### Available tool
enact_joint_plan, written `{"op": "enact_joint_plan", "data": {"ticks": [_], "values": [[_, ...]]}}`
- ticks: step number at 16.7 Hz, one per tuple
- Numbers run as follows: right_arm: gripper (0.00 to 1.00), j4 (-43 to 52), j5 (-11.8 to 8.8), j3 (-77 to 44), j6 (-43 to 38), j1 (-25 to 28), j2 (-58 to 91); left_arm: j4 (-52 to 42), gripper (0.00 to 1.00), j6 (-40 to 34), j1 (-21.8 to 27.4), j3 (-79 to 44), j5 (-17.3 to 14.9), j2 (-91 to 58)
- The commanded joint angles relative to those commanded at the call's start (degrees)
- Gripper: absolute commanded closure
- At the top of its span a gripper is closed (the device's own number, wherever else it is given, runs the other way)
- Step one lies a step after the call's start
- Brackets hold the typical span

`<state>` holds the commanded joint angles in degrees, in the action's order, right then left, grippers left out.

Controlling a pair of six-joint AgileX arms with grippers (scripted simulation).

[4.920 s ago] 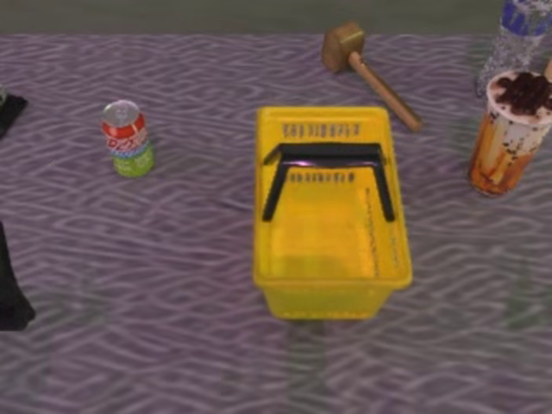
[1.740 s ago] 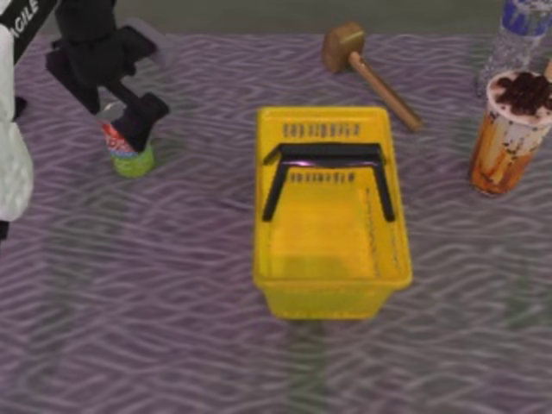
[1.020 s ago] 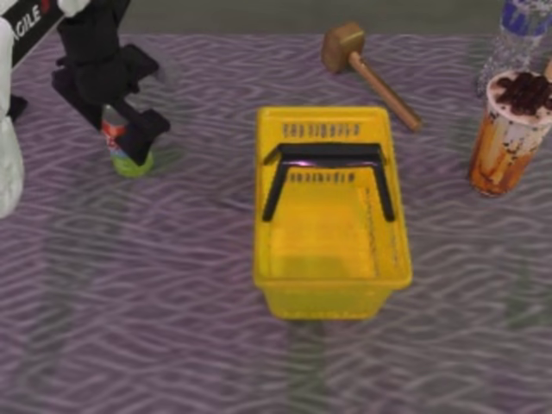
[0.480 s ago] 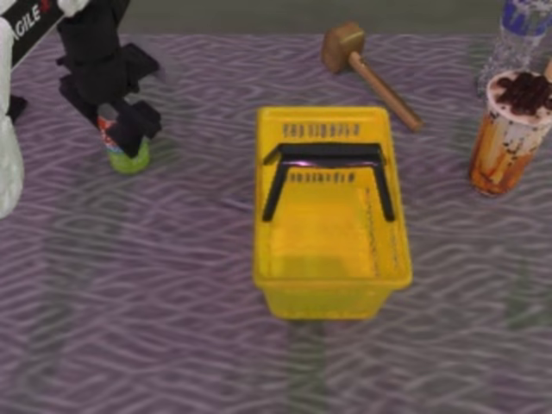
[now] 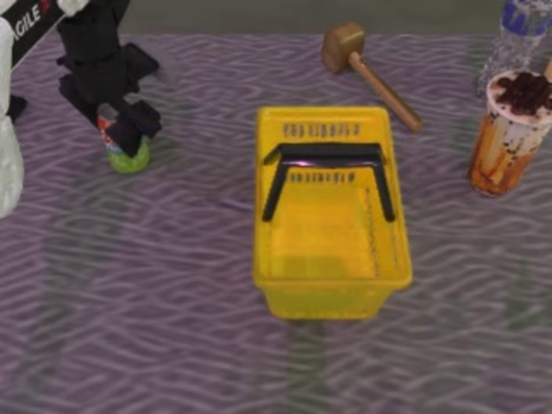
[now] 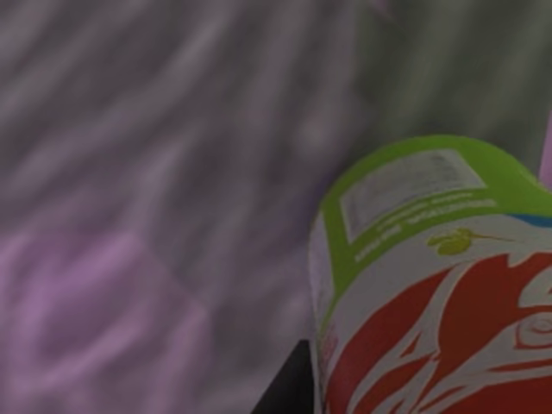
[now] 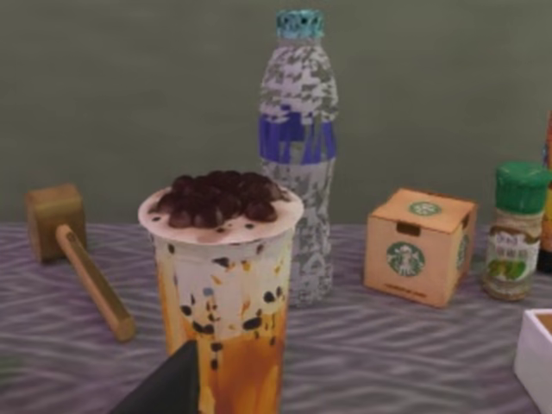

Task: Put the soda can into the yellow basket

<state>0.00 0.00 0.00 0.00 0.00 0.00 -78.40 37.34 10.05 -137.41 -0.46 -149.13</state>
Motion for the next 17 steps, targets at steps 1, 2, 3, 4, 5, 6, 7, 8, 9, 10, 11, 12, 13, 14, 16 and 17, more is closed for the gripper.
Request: {"op": "enact_joint_plan", "data": {"ticks": [1, 2, 3, 4, 5, 6, 7, 8, 9, 10, 11, 12, 13, 14, 16, 17], "values": [[0.00, 0.0, 0.0, 0.0, 0.0, 0.0, 0.0, 0.0, 1.00, 0.0, 0.0, 0.0, 0.0, 0.0], [0.00, 0.0, 0.0, 0.0, 0.0, 0.0, 0.0, 0.0, 1.00, 0.1, -0.1, 0.0, 0.0, 0.0], [0.00, 0.0, 0.0, 0.0, 0.0, 0.0, 0.0, 0.0, 1.00, 0.1, -0.1, 0.0, 0.0, 0.0], [0.00, 0.0, 0.0, 0.0, 0.0, 0.0, 0.0, 0.5, 1.00, -0.1, 0.0, 0.3, -0.4, 0.1], [0.00, 0.0, 0.0, 0.0, 0.0, 0.0, 0.0, 1.6, 1.00, -0.4, 0.2, 0.9, -1.3, 0.3], [0.00, 0.0, 0.0, 0.0, 0.0, 0.0, 0.0, 3.4, 1.00, -0.9, 0.4, 1.8, -2.5, 0.6], [0.00, 0.0, 0.0, 0.0, 0.0, 0.0, 0.0, 5.7, 1.00, -1.6, 0.6, 2.9, -4.2, 0.9], [0.00, 0.0, 0.0, 0.0, 0.0, 0.0, 0.0, 8.6, 1.00, -2.5, 0.8, 4.3, -6.2, 1.4], [0.00, 0.0, 0.0, 0.0, 0.0, 0.0, 0.0, 12.1, 1.00, -3.6, 1.1, 5.9, -8.5, 1.9], [0.00, 0.0, 0.0, 0.0, 0.0, 0.0, 0.0, 16.2, 1.00, -4.8, 1.4, 7.8, -11.1, 2.5], [0.00, 0.0, 0.0, 0.0, 0.0, 0.0, 0.0, 20.7, 1.00, -6.1, 1.7, 9.8, -13.9, 3.3], [0.00, 0.0, 0.0, 0.0, 0.0, 0.0, 0.0, 25.6, 1.00, -7.6, 2.1, 12.0, -17.1, 4.3], [0.00, 0.0, 0.0, 0.0, 0.0, 0.0, 0.0, 30.9, 1.00, -9.1, 2.4, 14.5, -20.4, 5.4], [0.00, 0.0, 0.0, 0.0, 0.0, 0.0, 0.0, 36.4, 1.00, -10.8, 2.8, 17.1, -23.8, 6.8], [0.00, 0.0, 0.0, 0.0, 0.0, 0.0, 0.0, 48.4, 1.00, -14.2, 3.6, 22.6, -31.1, 9.8], [0.00, 0.0, 0.0, 0.0, 0.0, 0.0, 0.0, 54.9, 1.00, -15.9, 4.0, 25.4, -34.8, 11.4]]}}
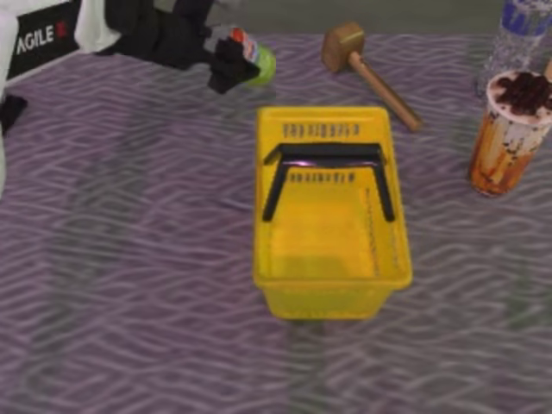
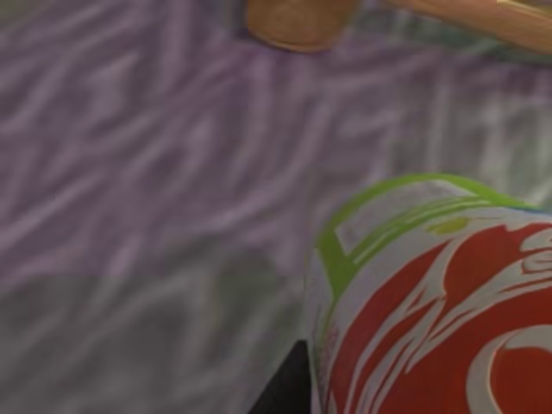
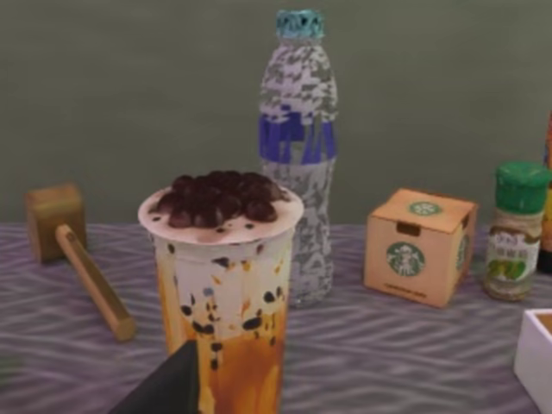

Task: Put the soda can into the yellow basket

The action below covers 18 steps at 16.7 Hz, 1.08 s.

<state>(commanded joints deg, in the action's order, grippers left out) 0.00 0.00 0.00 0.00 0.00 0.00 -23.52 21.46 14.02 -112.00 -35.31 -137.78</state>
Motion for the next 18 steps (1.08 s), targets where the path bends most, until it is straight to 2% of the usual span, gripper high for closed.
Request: {"op": "enact_joint_plan", "data": {"ticks": [6, 10, 13, 18], "values": [[0.00, 0.0, 0.0, 0.0, 0.0, 0.0, 0.0, 38.7, 1.00, -10.2, 2.4, 17.3, -21.9, 9.4], [0.00, 0.0, 0.0, 0.0, 0.0, 0.0, 0.0, 55.2, 1.00, -15.9, 3.5, 27.3, -32.8, 14.6], [0.00, 0.0, 0.0, 0.0, 0.0, 0.0, 0.0, 61.2, 1.00, -18.4, 4.0, 31.6, -37.3, 16.6], [0.00, 0.0, 0.0, 0.0, 0.0, 0.0, 0.0, 62.2, 1.00, -18.9, 4.0, 32.3, -38.0, 17.0]]}}
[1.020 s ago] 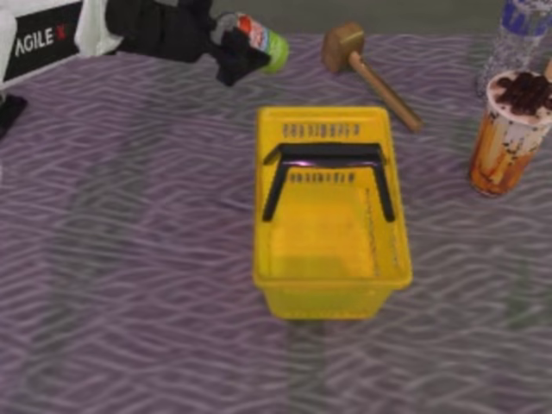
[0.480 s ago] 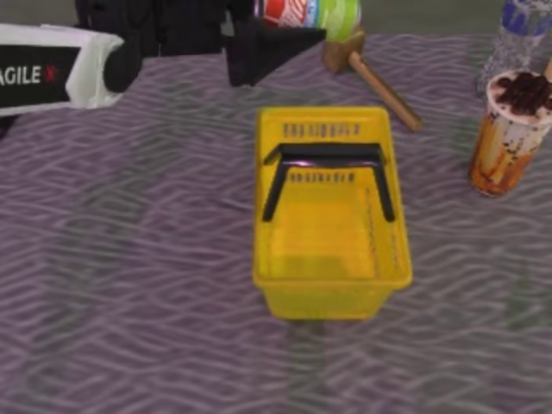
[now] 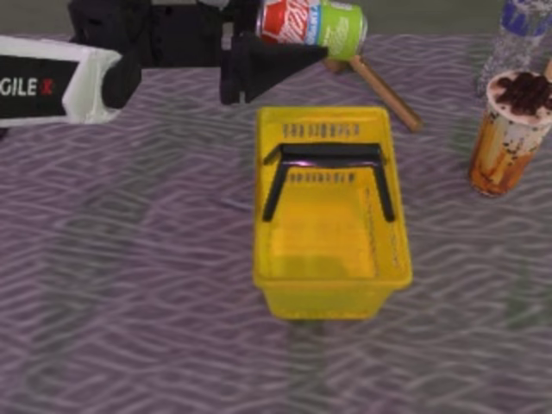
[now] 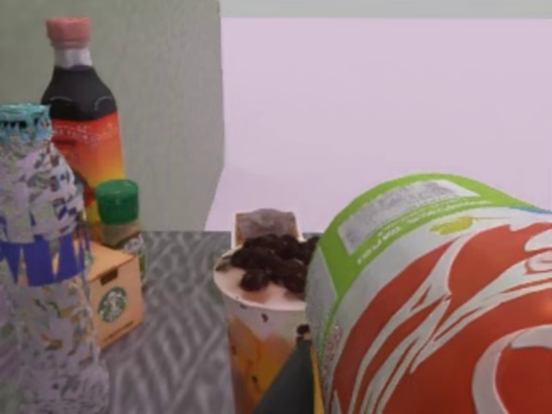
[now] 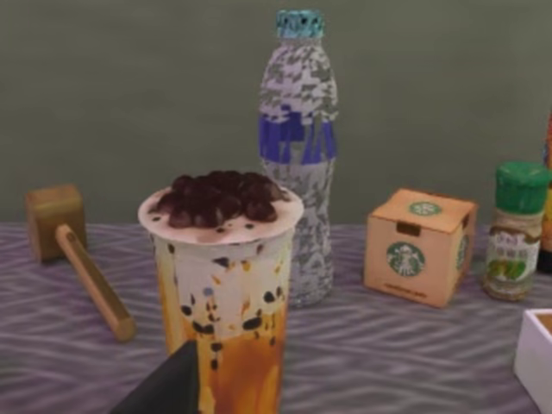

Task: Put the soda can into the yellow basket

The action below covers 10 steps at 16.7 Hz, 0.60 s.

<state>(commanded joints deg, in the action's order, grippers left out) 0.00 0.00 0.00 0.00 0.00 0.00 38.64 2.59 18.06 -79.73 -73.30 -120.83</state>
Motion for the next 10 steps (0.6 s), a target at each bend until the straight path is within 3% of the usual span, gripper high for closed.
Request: {"op": "enact_joint_plan", "data": {"ticks": [4, 10], "values": [[0.00, 0.0, 0.0, 0.0, 0.0, 0.0, 0.0, 2.2, 1.00, 0.1, -0.4, 0.4, -0.2, -2.3], [0.00, 0.0, 0.0, 0.0, 0.0, 0.0, 0.0, 16.4, 1.00, -0.1, -1.3, 4.0, -0.2, -11.7]]}}
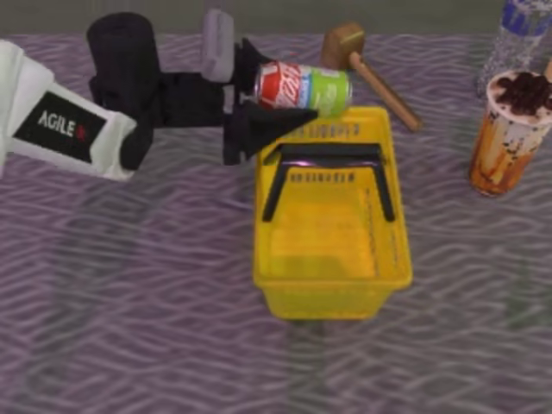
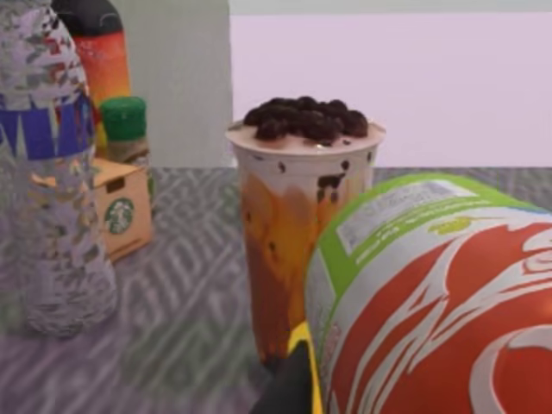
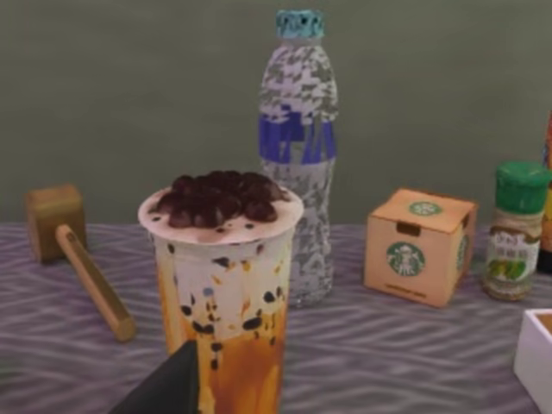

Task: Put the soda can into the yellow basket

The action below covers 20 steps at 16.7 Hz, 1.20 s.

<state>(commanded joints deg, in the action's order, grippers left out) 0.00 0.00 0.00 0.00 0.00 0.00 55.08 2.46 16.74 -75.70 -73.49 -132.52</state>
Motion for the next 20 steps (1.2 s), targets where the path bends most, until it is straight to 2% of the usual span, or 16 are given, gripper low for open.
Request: {"op": "enact_joint_plan", "data": {"ticks": [6, 19, 20], "values": [[0.00, 0.0, 0.0, 0.0, 0.0, 0.0, 0.0, 1.9, 1.00, -0.1, -0.2, 0.9, 0.1, -1.6], [0.00, 0.0, 0.0, 0.0, 0.0, 0.0, 0.0, 1.9, 0.02, -0.1, -0.2, 0.9, 0.1, -1.6], [0.00, 0.0, 0.0, 0.0, 0.0, 0.0, 0.0, 1.9, 0.00, -0.1, -0.2, 0.9, 0.1, -1.6]]}}
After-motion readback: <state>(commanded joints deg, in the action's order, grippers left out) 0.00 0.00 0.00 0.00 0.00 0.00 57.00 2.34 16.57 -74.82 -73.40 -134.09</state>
